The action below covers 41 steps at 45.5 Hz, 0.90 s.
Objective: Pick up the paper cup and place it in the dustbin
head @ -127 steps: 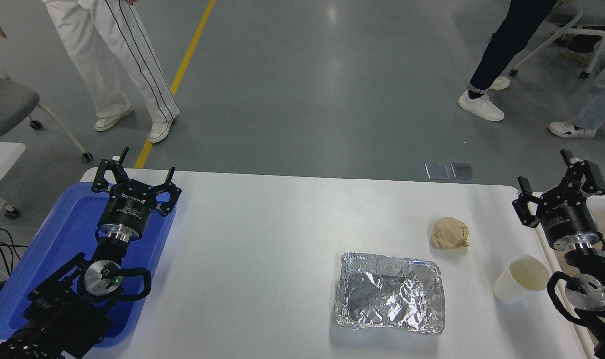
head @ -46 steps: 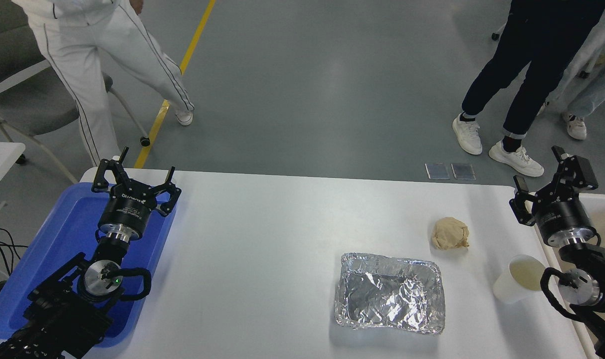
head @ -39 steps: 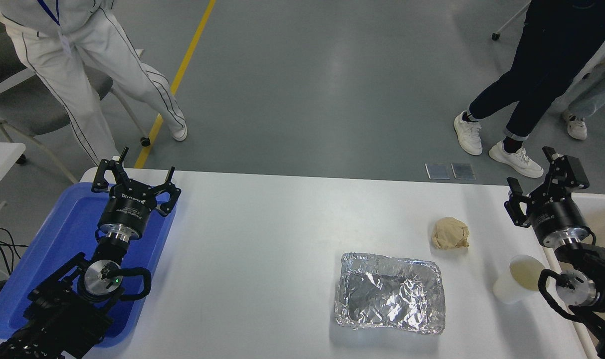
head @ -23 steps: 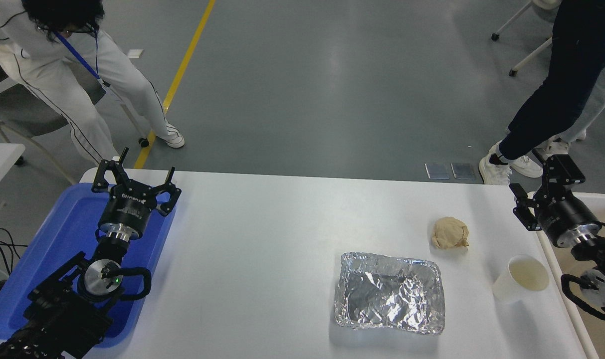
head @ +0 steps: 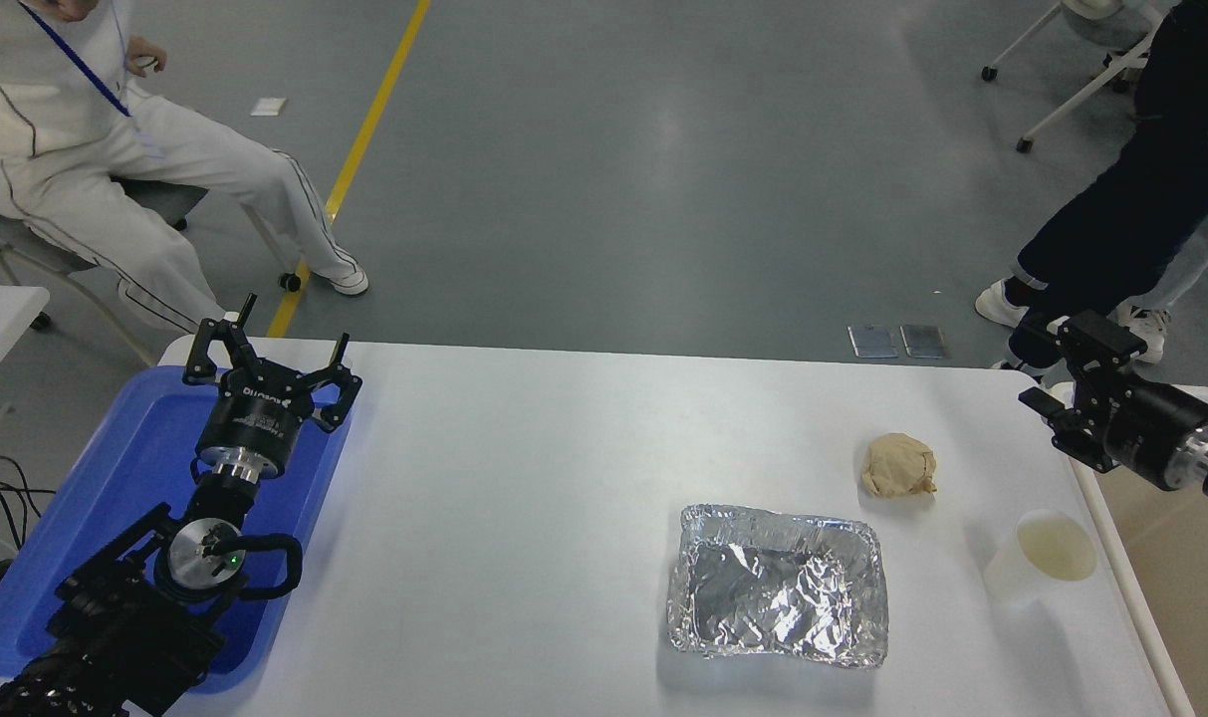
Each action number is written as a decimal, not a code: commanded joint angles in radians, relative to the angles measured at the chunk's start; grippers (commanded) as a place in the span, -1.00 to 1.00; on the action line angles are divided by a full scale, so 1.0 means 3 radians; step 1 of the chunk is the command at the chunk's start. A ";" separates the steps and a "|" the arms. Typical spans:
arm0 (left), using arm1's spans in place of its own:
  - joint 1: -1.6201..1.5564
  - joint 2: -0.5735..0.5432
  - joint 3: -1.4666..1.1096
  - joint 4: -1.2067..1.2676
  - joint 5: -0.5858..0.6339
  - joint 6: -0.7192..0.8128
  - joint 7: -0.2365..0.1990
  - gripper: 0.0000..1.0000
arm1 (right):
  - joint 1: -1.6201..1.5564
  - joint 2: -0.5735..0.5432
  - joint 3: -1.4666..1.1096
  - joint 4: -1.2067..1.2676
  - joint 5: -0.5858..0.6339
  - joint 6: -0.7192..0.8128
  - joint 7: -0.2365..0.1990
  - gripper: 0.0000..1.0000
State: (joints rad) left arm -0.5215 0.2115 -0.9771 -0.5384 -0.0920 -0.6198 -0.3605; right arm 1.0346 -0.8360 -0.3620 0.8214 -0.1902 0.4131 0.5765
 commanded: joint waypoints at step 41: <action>0.0000 -0.0005 0.0000 0.0000 0.0000 0.0000 0.0000 1.00 | 0.3393 0.1513 -0.3917 0.1005 -0.0581 0.1241 -0.0014 1.00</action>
State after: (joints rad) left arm -0.5217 0.2117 -0.9771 -0.5385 -0.0919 -0.6197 -0.3604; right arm 1.9404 -0.5239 -1.4147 1.0735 -0.2120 0.7589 0.5765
